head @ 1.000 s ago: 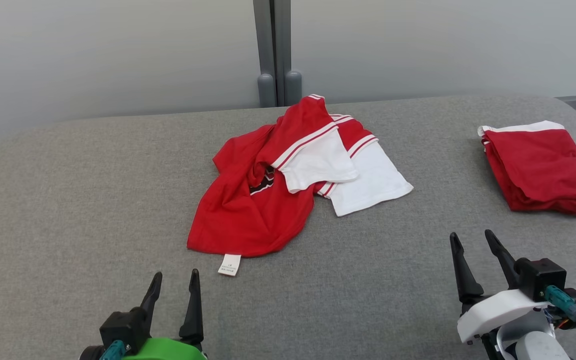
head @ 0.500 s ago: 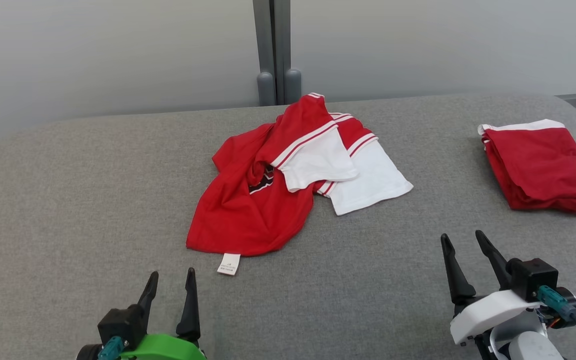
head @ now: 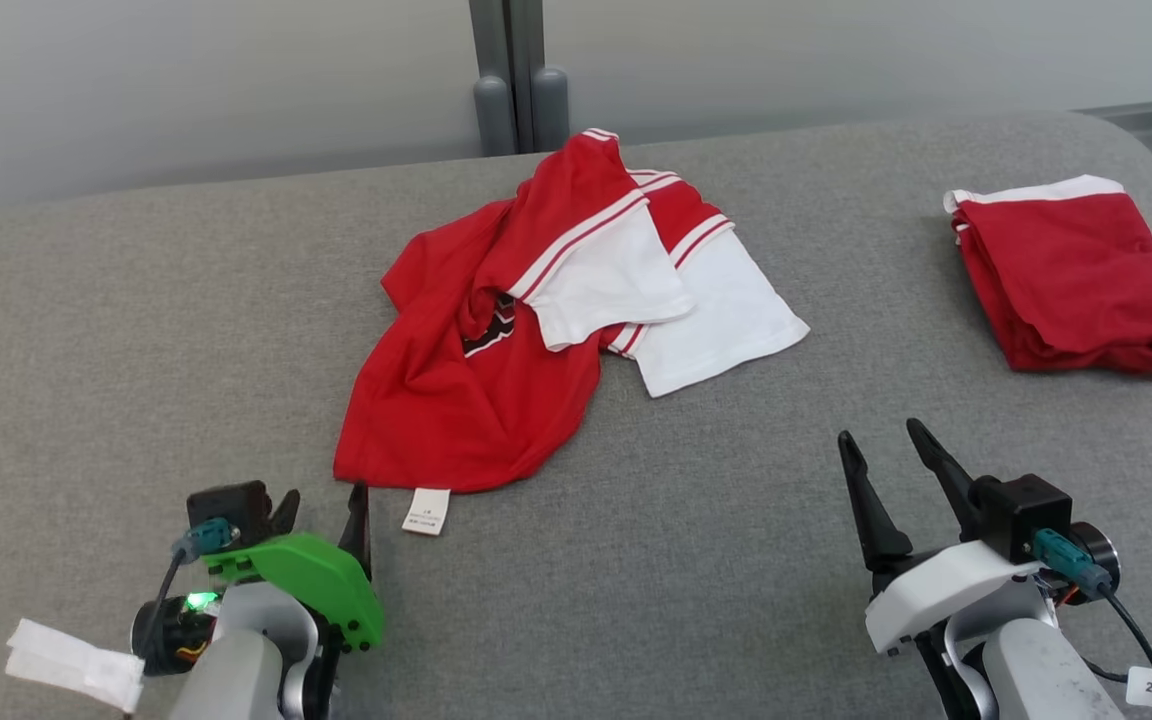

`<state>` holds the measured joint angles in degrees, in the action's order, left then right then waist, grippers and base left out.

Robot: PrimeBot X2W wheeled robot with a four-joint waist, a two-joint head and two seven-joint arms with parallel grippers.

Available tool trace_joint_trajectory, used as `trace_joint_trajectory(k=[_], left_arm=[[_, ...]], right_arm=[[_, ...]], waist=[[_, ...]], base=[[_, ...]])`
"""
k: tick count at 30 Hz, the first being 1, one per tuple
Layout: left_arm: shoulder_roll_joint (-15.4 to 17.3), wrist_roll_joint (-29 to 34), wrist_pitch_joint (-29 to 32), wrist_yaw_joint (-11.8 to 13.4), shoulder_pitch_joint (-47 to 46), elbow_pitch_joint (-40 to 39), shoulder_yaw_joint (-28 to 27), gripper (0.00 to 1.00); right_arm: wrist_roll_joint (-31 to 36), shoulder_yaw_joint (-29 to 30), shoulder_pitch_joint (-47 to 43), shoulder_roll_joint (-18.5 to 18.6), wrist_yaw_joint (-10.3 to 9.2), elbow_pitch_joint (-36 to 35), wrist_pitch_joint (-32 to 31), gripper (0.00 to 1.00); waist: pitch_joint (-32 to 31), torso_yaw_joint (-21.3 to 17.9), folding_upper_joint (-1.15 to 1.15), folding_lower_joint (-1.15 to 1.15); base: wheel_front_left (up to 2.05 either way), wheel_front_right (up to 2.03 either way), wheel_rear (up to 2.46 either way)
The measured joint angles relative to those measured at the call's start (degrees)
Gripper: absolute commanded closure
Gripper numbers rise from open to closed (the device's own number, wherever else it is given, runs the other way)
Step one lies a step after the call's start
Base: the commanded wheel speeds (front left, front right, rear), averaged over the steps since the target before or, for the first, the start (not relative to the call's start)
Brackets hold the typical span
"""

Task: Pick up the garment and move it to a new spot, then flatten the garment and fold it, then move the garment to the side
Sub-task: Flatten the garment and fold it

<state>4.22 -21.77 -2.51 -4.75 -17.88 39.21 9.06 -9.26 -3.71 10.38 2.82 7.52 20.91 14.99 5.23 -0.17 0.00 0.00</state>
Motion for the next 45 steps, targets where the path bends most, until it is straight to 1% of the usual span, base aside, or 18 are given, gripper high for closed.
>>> trace_joint_trajectory(k=[3,7,16,17,18,19,20,21,25,28,36,41,45], left_arm=[[0.07,-1.45,1.45,0.31,-2.63,2.9,-1.08,0.0],[0.24,-2.36,1.52,0.46,-5.36,5.59,-1.66,0.0],[0.54,-2.01,2.44,0.7,-8.64,11.22,-0.16,0.0],[0.54,-1.89,2.36,0.62,-8.77,11.62,0.08,0.08],[0.52,-1.89,2.16,0.46,-8.87,11.94,0.3,0.42],[0.43,-1.89,1.98,0.22,-9.05,12.28,0.54,0.62],[0.37,-1.89,1.94,0.01,-9.3,12.57,0.94,0.95],[0.35,-1.88,1.9,-0.19,-9.49,12.72,1.32,1.0],[-0.15,-1.88,0.85,-0.91,-10.14,13.0,2.92,1.0],[-0.51,-1.87,-0.74,-1.3,-11.01,12.68,4.03,1.0],[-1.13,-1.97,-7.28,-1.55,-13.87,9.24,5.86,1.0],[-1.24,-2.21,-9.25,-1.77,-14.39,7.02,7.31,1.0],[-1.26,-2.56,-9.94,-1.79,-14.43,5.35,8.29,1.0]], right_arm=[[0.03,-0.45,0.9,-0.01,0.0,0.24,0.0,0.0],[0.19,-0.63,1.47,0.0,0.0,0.56,0.0,0.0],[0.75,-0.91,2.42,0.0,-0.01,1.23,0.0,0.0],[0.8,-1.03,2.71,0.0,0.0,1.36,0.0,0.0],[0.97,-1.25,3.05,0.01,0.0,1.53,0.0,0.0],[1.33,-1.48,3.62,0.01,0.0,1.75,0.0,0.0],[1.76,-1.69,4.29,-0.02,0.0,2.18,0.0,0.0],[2.14,-1.72,4.91,-0.02,0.0,2.64,0.01,0.0],[5.11,-1.33,10.11,0.01,0.0,6.76,0.0,0.0],[7.32,-0.64,15.43,-0.01,0.0,10.88,-1.2,0.0],[11.92,2.87,28.64,0.19,0.0,24.97,-8.75,0.0],[13.91,4.45,34.21,1.7,0.0,32.84,-12.12,0.0],[14.89,5.59,37.1,2.59,0.0,37.71,-14.01,0.0]], waist=[[1.13,-0.9,0.0,0.0],[2.45,-2.02,0.0,0.0],[3.94,-3.51,0.0,0.0],[3.94,-3.46,0.0,0.0],[3.94,-3.4,0.0,0.0],[3.94,-3.29,0.0,0.0],[3.95,-3.16,0.0,0.0],[3.97,-3.02,0.0,0.0],[4.32,-2.24,0.0,0.0],[4.91,-1.49,0.0,0.0],[7.2,1.85,0.0,0.0],[8.97,4.56,0.0,0.0],[10.58,6.43,0.0,0.0]], base=[[0.0,0.0,0.0],[0.0,0.0,0.0],[0.0,0.0,0.0],[0.0,0.0,0.0],[0.0,0.0,0.0],[0.0,0.0,0.0],[0.0,0.0,0.0],[0.0,0.0,0.0],[0.0,0.0,0.0],[0.0,0.0,0.0],[0.0,0.0,0.0],[0.0,0.0,0.0],[0.0,0.0,0.0]])
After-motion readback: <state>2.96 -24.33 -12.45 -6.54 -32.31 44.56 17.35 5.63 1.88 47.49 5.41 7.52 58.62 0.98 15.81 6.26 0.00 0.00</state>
